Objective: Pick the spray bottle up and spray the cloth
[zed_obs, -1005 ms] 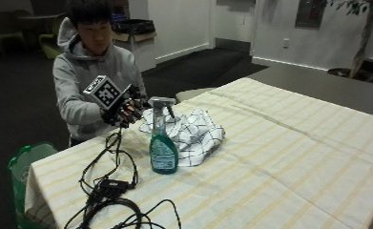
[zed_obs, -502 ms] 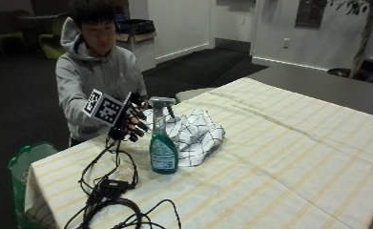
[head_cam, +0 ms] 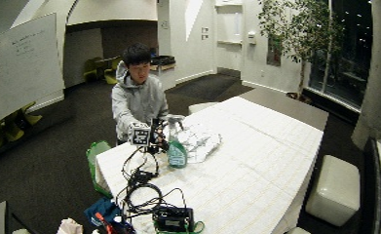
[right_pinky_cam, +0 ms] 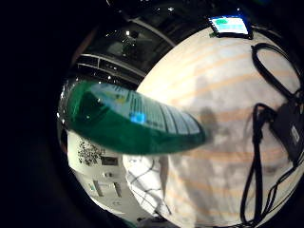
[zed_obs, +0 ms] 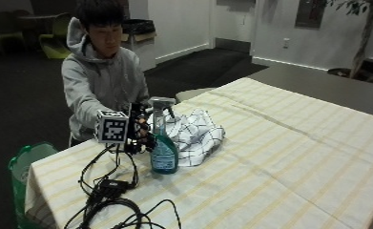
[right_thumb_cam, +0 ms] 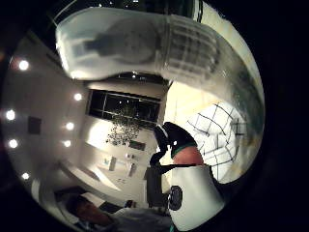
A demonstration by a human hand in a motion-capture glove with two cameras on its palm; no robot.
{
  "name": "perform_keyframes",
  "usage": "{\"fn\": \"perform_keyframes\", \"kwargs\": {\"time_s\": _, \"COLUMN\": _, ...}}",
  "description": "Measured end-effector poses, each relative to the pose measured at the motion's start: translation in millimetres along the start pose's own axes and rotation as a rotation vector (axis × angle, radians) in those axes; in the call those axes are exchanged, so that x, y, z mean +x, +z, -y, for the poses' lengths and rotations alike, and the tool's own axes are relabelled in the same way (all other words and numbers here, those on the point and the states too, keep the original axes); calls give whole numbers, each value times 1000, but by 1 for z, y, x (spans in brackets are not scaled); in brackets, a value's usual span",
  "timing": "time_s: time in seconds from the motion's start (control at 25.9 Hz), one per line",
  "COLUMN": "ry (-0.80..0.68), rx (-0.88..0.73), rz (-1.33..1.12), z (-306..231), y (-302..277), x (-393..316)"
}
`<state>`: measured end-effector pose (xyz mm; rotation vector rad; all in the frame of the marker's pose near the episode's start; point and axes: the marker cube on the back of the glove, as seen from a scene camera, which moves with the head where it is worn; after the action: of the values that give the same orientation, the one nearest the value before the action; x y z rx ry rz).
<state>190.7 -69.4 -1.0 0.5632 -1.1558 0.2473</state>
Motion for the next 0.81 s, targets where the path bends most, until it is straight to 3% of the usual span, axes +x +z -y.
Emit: {"fn": "perform_keyframes", "kwargs": {"time_s": 0.81, "ry": 20, "rx": 47, "rz": 97, "z": 43, "y": 16, "x": -2}}
